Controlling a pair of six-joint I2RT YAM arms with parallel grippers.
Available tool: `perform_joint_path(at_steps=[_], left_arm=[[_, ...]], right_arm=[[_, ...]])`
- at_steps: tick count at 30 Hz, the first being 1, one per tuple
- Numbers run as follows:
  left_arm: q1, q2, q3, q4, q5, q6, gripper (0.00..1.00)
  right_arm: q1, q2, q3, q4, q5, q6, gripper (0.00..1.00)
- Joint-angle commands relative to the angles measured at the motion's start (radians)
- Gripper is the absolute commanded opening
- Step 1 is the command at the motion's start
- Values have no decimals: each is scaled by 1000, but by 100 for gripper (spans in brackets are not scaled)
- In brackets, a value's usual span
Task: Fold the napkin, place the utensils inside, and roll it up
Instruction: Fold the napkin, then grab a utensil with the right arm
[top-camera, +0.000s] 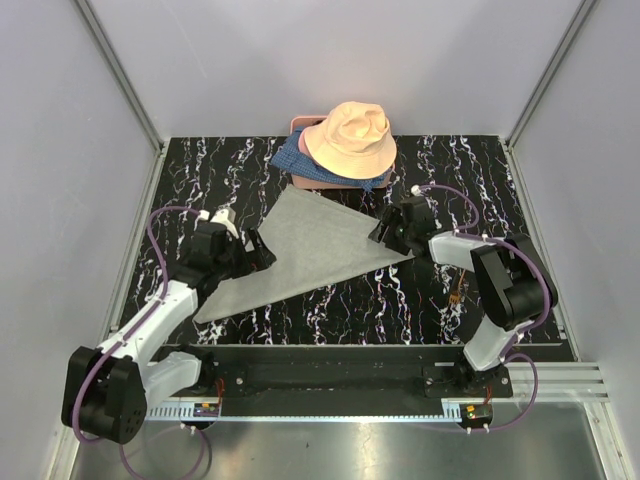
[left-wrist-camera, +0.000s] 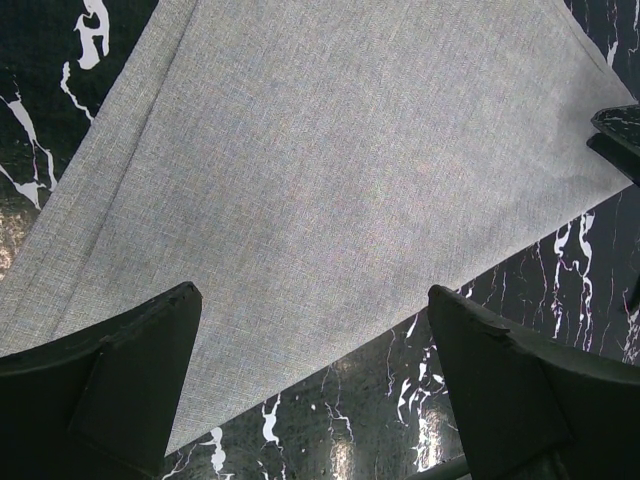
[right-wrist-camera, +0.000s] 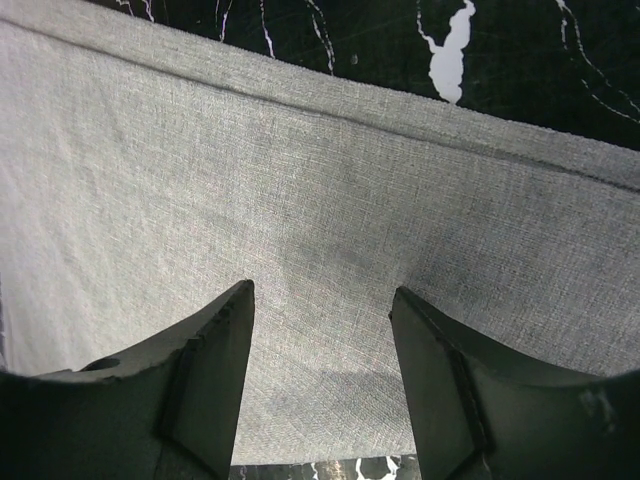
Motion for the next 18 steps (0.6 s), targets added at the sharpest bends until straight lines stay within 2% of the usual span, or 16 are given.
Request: perform_joint_path(at_steps=[1,5,9,13,18], left_arm=[[4,3,25,40,20,6,99],[4,-11,59,3,42,13,99],[4,-11,140,-69,149,48,99],[4,4,298,-205,198,157,99],[4,-13,355,-294,82,283,99]], right_arm=[[-34,4,-58,-87,31,61,67],[-66,-57,-132,-99,46,66,67],[-73,-134,-97,-110,-26,-24,68],[-75,-279,52,-318,12,-127,69],[-124,-416,135,-637,181,-146,67]])
